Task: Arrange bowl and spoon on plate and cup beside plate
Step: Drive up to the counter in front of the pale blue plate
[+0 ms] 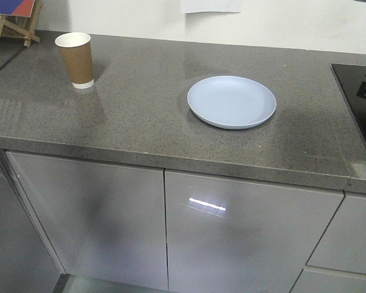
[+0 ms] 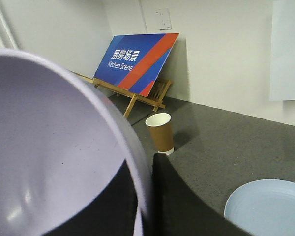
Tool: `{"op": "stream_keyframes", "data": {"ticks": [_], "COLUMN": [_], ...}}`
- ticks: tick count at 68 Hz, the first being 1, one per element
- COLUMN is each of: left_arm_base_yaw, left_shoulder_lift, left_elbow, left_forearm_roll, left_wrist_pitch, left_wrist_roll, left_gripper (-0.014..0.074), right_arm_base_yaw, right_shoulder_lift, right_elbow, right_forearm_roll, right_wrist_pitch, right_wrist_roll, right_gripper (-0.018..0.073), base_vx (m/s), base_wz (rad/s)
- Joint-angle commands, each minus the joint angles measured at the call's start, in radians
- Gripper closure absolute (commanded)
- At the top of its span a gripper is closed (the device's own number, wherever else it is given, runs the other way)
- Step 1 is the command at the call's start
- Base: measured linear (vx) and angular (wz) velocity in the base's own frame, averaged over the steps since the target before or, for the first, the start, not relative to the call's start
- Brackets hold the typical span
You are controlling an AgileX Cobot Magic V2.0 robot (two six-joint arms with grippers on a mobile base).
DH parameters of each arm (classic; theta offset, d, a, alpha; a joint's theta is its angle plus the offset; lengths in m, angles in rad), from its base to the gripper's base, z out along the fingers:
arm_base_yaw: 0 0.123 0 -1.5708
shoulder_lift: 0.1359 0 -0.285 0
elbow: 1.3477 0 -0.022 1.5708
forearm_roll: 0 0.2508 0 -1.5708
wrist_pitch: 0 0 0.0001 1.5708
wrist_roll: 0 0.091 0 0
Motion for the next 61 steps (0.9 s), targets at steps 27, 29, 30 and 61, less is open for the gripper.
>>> {"op": "stream_keyframes", "data": {"ticks": [27,29,30,61], "left_arm_base_yaw": [0.0,0.0,0.0,0.0], "left_shoulder_lift": [-0.007,-0.007,-0.007,-0.007], "left_elbow": [-0.023,-0.023,-0.023,-0.023], "left_forearm_roll": [0.033,0.033,0.033,0.033], "left_wrist_pitch": [-0.058,-0.058,-0.058,-0.058], "left_wrist_roll": [-0.007,-0.007,-0.007,-0.007], "left_gripper": [0.0602,0.0602,0.0602,0.0602], "right_arm_base_yaw": [-0.002,-0.002,-0.002,-0.002], "right_shoulder_lift": [-0.024,-0.024,-0.024,-0.024], "right_elbow": [-0.024,-0.024,-0.024,-0.024], "right_forearm_roll": [0.064,0.064,0.064,0.064], "right_wrist_pitch": [-0.04,-0.04,-0.04,-0.04], "right_wrist_roll": [-0.01,-0.01,-0.01,-0.01], "right_gripper": [0.0564,0.0564,0.0564,0.0564], "base_vx": [0.05,0.05,0.05,0.06], "base_wz": [-0.06,-0.07,-0.07,-0.05]}}
